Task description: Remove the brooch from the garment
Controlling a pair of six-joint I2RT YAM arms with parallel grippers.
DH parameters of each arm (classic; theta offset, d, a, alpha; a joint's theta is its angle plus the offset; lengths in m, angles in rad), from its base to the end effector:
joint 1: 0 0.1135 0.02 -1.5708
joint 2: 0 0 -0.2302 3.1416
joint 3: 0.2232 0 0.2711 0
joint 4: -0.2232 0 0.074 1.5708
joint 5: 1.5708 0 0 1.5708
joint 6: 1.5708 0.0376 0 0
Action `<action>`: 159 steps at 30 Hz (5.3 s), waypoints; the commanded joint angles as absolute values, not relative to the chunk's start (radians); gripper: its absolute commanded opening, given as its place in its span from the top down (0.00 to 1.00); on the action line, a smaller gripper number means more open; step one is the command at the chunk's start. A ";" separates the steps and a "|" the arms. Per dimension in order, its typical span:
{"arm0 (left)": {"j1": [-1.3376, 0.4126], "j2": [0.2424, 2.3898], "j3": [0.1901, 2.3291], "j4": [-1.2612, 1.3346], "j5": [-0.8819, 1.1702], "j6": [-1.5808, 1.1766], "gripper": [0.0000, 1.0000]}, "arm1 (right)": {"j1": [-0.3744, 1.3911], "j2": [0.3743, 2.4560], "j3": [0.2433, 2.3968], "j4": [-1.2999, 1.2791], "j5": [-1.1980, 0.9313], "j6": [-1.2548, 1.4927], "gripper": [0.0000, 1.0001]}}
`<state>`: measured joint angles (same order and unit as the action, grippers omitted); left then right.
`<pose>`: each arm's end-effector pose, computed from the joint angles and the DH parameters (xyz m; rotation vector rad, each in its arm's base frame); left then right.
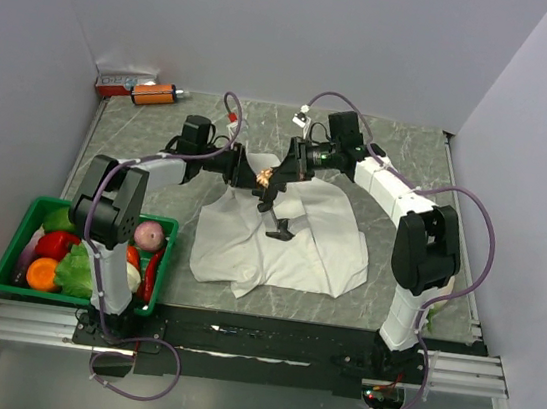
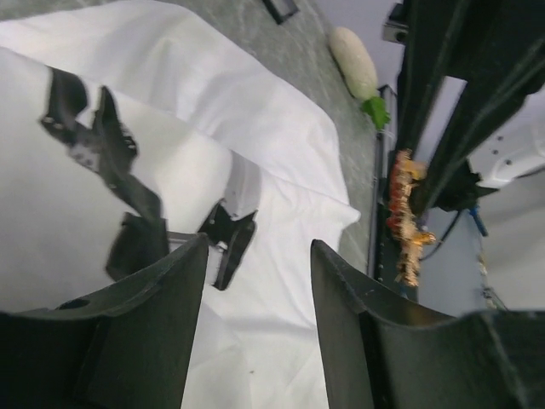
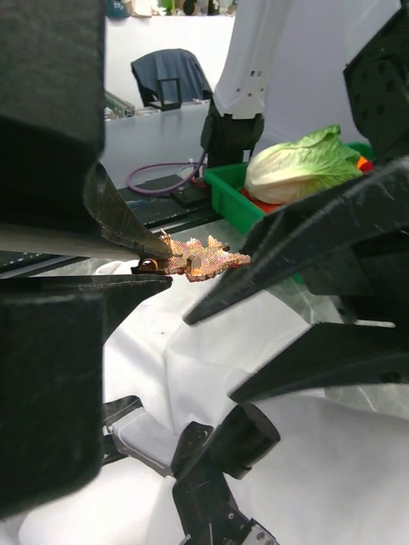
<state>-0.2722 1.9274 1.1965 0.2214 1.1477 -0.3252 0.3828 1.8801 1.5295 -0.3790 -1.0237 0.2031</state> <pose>0.3908 -0.1447 0.1538 0.6890 1.9725 -1.5442 0.3857 0.1899 0.2360 -0.7517 2.1521 1.4747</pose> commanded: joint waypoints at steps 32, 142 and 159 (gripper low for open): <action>-0.284 1.867 1.132 0.548 1.328 -0.652 0.45 | 0.373 1.861 1.526 -0.354 -0.950 0.158 1.00; -0.245 1.973 1.103 0.963 1.333 -1.041 0.75 | 0.405 1.836 1.532 -0.293 -1.020 0.184 1.00; -0.245 1.964 1.095 0.979 1.321 -1.059 0.99 | 0.411 1.830 1.526 -0.279 -1.061 0.196 0.54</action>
<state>-0.2462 1.9793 1.0985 0.9600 1.3136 -1.0889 0.3977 1.8744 1.4998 -0.3210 -1.0218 0.1898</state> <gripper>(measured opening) 0.033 0.406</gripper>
